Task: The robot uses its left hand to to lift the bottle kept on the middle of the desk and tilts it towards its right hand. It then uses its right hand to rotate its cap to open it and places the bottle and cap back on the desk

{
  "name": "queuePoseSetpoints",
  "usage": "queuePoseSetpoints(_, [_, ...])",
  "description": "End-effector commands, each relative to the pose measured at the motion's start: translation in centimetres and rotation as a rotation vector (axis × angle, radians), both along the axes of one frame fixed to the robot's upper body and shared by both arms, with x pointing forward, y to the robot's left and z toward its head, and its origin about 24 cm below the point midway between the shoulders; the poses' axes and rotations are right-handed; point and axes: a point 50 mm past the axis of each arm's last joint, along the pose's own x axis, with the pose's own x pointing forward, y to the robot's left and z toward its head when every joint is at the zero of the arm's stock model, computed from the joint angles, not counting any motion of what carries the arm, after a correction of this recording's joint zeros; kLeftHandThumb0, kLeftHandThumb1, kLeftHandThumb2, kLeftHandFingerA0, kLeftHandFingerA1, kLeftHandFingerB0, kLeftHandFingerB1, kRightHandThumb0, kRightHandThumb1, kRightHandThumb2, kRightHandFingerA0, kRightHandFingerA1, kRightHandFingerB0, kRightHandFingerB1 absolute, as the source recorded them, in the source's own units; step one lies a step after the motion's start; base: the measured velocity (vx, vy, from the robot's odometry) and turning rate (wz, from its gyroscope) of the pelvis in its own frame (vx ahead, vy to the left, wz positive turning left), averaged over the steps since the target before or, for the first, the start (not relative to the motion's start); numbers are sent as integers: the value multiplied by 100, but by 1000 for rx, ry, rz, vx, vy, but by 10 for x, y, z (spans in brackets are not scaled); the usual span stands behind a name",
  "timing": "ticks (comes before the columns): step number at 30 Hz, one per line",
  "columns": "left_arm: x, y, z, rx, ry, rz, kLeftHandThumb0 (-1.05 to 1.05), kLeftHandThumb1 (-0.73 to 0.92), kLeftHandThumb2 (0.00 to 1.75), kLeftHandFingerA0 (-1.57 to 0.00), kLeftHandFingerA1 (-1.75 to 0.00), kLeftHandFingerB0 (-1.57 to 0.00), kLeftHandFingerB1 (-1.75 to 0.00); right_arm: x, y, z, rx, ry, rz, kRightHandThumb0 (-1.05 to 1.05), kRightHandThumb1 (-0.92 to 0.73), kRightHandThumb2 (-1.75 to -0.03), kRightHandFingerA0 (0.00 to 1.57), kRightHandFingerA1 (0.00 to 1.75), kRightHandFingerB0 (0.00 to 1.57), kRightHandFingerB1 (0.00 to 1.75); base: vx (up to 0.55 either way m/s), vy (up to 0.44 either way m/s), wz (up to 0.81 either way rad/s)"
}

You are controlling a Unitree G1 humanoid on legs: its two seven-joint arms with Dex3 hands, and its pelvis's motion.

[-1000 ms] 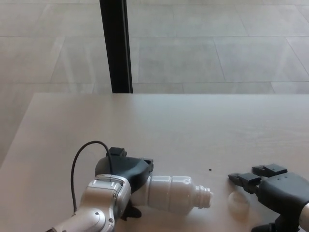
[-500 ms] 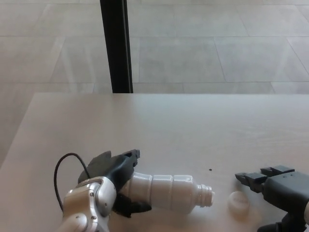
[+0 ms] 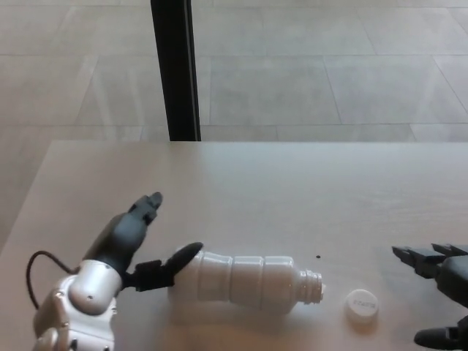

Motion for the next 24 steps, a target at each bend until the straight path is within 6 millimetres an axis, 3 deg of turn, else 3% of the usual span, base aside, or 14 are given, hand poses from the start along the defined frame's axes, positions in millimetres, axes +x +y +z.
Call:
queuePoseSetpoints(1, [-60, 100, 20, -458, -100, 116, -96, 70, 62, 0, 0, 0, 0, -38, -94, 53, 279, -40, -313, -105, -72, -64, 0, 0, 0, 0, 0, 0, 0])
queuePoseSetpoints(3, [-73, 114, 19, -509, -112, 145, -97, 64, 76, 0, 0, 0, 0, -44, -106, 61, 311, -64, -351, -105, -58, -92, 0, 0, 0, 0, 0, 0, 0])
queuePoseSetpoints(6, [-116, 167, 17, -788, -267, 440, -104, 63, 85, 0, -13, 0, 0, -77, -155, 83, 462, -203, -546, -105, -79, -66, 0, 0, 0, 18, 0, 0, 0])
queuePoseSetpoints(9, [-163, 214, 8, -1000, -489, 652, -94, 74, 66, 0, 0, 0, -6, -114, -197, 90, 633, -363, -736, -104, -76, -76, 0, 0, 0, 30, 0, 0, 0])
queuePoseSetpoints(11, [-191, 240, 0, -1066, -581, 794, -105, 72, 111, 0, -35, 0, -21, -134, -218, 90, 686, -430, -852, -105, -82, -65, 0, 0, 0, 39, 0, 0, 0])
queuePoseSetpoints(13, [-218, 258, -6, -1033, -606, 906, -105, 73, 113, 0, -36, 0, -23, -152, -235, 88, 743, -490, -951, -104, -73, -78, 0, 0, 0, 36, 0, 0, 0])
queuePoseSetpoints(14, [-255, 279, -17, -1026, -680, 1063, -105, 76, 115, 0, -39, 0, -25, -179, -251, 84, 785, -577, -1075, -105, -65, -108, 0, 42, 0, 38, 0, 0, 0])
queuePoseSetpoints(15, [-265, 286, -20, -1030, -711, 1110, -94, 82, 82, 0, 0, 0, 0, -186, -255, 82, 790, -605, -1114, -105, -63, -108, 0, 43, 1, 40, 0, 0, 0])
queuePoseSetpoints(17, [-287, 299, -27, -1039, -779, 1219, -97, 78, 84, 0, 0, 0, 0, -202, -263, 76, 816, -677, -1193, -105, -63, -108, 0, 42, 1, 39, 0, 0, 0])
queuePoseSetpoints(18, [-304, 308, -33, -1063, -839, 1311, -92, 80, 82, 0, 0, 0, 0, -214, -268, 69, 846, -719, -1259, -105, -80, -65, 0, 0, 0, 44, 0, 0, 0])
queuePoseSetpoints(19, [-320, 313, -39, -1082, -897, 1415, -105, 78, 111, 0, -32, 0, -19, -225, -271, 64, 893, -786, -1314, -105, -65, -106, 0, 40, 1, 38, 0, 0, 0])
queuePoseSetpoints(20, [-348, 313, -50, -1043, -941, 1619, -105, 85, 111, 0, -25, 0, -12, -244, -274, 51, 982, -946, -1413, -101, -64, -75, 0, 16, 0, 38, 0, 0, 0])
queuePoseSetpoints(22, [-368, 306, -63, -1010, -930, 1809, -105, 81, 109, 0, -23, 0, -29, -258, -275, 33, 1148, -1123, -1482, -94, -66, -102, 0, 41, 0, 22, 0, 0, 0])
queuePoseSetpoints(24, [-382, 297, -79, -1055, -946, 1922, -83, 84, 89, 0, 0, 0, 0, -267, -275, 10, 1352, -1291, -1573, -93, -66, -99, 0, 40, 0, 25, 0, 0, 0])
